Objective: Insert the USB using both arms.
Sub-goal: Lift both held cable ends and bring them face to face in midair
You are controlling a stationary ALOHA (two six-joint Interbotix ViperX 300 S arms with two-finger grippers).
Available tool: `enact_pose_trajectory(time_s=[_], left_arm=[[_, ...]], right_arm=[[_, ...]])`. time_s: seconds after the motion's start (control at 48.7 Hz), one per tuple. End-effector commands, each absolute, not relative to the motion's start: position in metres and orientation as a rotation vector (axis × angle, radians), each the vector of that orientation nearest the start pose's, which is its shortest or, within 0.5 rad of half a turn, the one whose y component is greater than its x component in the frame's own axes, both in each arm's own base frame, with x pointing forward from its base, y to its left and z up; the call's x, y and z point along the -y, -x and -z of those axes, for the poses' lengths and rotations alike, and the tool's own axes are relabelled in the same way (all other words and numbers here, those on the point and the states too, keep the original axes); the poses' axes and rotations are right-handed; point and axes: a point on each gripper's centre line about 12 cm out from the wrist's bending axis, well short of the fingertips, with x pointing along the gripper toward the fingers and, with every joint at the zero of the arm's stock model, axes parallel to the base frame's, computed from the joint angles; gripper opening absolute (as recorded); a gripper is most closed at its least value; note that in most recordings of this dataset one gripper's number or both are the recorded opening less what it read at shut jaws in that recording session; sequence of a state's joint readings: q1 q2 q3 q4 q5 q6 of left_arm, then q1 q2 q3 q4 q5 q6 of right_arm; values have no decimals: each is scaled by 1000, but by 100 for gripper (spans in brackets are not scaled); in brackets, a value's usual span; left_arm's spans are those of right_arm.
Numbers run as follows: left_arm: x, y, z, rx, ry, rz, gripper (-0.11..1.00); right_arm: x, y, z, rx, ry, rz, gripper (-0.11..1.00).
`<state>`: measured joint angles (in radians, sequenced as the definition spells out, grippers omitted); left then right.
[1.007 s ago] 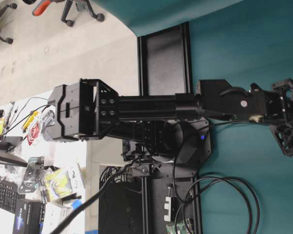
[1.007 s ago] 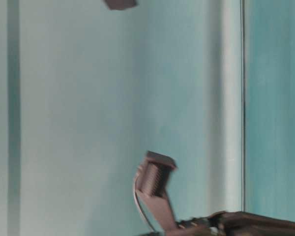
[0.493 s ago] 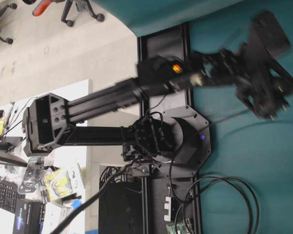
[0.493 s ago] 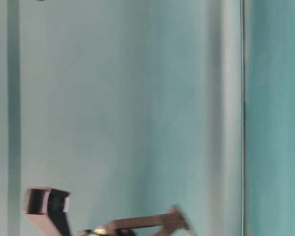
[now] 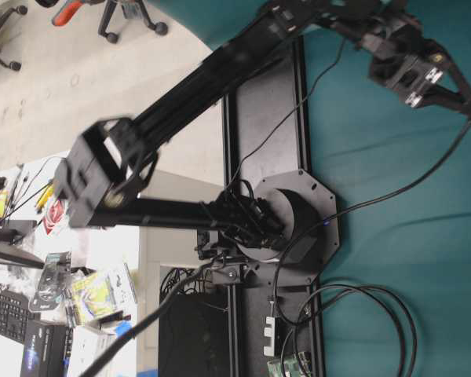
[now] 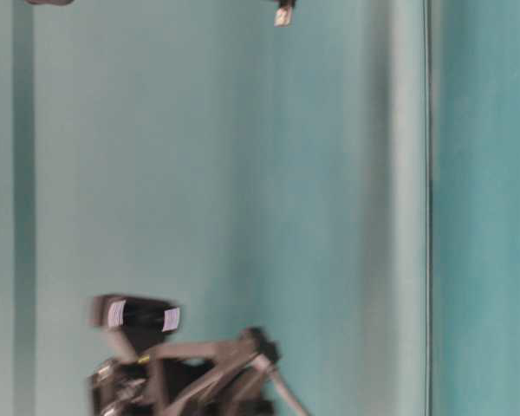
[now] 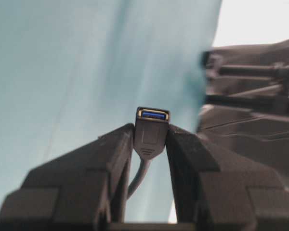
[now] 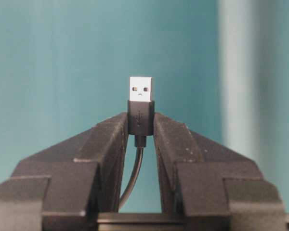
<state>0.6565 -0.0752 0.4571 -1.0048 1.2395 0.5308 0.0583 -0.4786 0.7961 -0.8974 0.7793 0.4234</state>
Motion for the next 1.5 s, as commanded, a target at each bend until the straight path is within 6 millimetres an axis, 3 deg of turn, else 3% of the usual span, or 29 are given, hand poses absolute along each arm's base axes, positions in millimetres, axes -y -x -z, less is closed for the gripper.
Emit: enact_pose_trajectory(time_s=[0.0,0.247,0.39,0.514,0.801,1.192,1.48], left_arm=[[-129,-323,-242,-925,971,291,30],[-139,-320,-230,-853,1042,371,30],[-144,-321,-227,-791,1104,459,30],[-144,-326,-219,-792,1157,536,30],[-143,-352,-213,-812,1144,617,30],[-123,-384,-212,-781,1210,765,30],[-120,-399,-199,-802,1218,756,30]], right_arm=[[51,-268,-258,-878,664,378,20],[63,-287,-246,-891,964,459,20],[58,-299,-230,-903,1019,441,20],[48,-302,-229,-899,1039,439,20],[24,-311,-244,-833,1157,441,20],[1,-324,-229,-879,1312,428,20],[-9,-337,-230,-752,1309,467,20]])
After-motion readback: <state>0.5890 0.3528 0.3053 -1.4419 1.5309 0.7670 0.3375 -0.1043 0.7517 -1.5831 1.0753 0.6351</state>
